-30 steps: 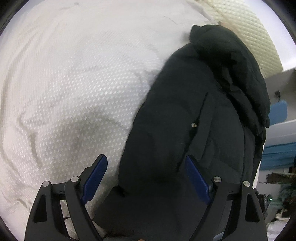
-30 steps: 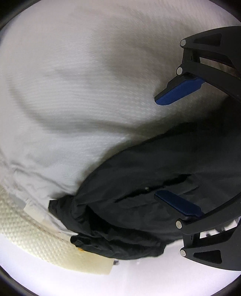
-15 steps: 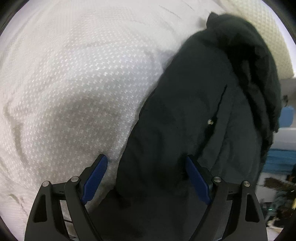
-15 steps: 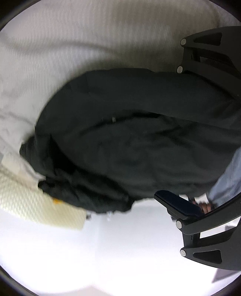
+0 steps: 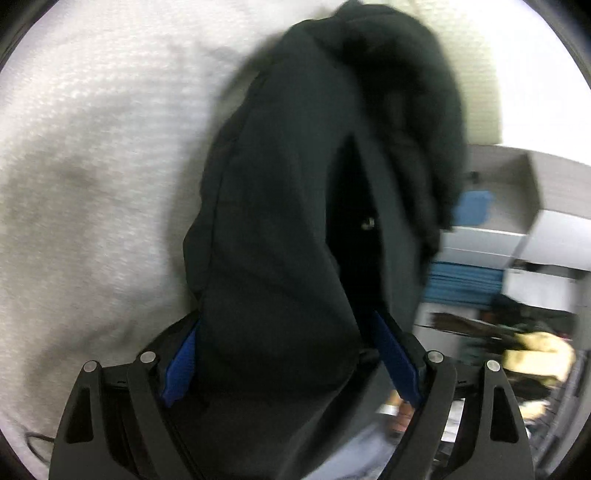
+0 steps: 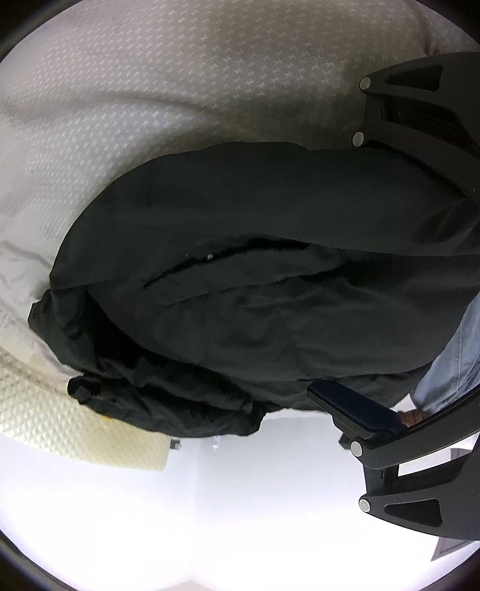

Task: Fold large clothes
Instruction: 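Lift the hem with both tools and fold it up toward the collar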

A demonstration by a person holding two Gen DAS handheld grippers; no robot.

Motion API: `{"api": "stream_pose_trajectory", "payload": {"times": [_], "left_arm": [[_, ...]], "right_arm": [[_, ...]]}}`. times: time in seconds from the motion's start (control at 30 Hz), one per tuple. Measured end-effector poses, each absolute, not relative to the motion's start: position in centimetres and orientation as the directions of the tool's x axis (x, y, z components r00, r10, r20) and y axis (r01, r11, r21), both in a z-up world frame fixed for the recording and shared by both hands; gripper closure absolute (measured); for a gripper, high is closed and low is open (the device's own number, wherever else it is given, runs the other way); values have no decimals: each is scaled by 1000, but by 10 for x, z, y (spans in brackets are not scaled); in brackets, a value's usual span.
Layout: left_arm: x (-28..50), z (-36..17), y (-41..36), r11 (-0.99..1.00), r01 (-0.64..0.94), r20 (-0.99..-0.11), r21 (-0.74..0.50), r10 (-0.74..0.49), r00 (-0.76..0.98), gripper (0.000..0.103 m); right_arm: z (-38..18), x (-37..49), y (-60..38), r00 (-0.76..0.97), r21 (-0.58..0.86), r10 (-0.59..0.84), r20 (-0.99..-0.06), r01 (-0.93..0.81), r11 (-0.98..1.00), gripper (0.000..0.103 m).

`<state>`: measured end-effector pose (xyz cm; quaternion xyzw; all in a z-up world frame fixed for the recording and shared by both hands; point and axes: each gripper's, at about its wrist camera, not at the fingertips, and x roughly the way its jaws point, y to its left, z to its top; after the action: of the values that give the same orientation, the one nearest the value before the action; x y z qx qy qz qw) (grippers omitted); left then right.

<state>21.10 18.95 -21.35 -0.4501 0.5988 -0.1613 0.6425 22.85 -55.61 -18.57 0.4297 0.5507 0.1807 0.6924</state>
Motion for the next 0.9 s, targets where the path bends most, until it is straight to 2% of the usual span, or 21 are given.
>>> {"api": "stream_pose_trajectory", "payload": {"times": [0.1, 0.13, 0.23, 0.43, 0.5, 0.67, 0.8, 0.9], "left_arm": [[207, -200, 182, 475, -245, -528, -845, -816, 237, 16], [208, -193, 179, 487, -218, -530, -846, -814, 237, 16], [202, -194, 167, 522, -226, -566, -822, -792, 228, 16], [199, -231, 177, 624, -413, -722, -664, -678, 137, 16], [195, -239, 182, 636, -438, -743, -636, -658, 123, 16], [204, -239, 165, 666, -376, -738, -644, -671, 75, 16], [209, -225, 138, 655, -241, -685, -717, -725, 68, 16], [211, -213, 126, 675, -168, -693, -718, -717, 75, 18]], "right_arm": [[-190, 229, -557, 323, 777, 707, -629, 243, 580, 8], [-192, 229, -558, 323, 775, 704, -632, 252, 580, 8], [-195, 229, -559, 317, 770, 701, -638, 265, 581, 8], [-197, 228, -560, 314, 748, 680, -663, 275, 603, 8], [-196, 228, -559, 313, 743, 673, -670, 278, 609, 8], [-200, 230, -557, 296, 726, 663, -687, 281, 627, 8], [-202, 232, -550, 292, 747, 688, -665, 263, 611, 8], [-198, 233, -545, 293, 761, 702, -649, 232, 606, 8]]}}
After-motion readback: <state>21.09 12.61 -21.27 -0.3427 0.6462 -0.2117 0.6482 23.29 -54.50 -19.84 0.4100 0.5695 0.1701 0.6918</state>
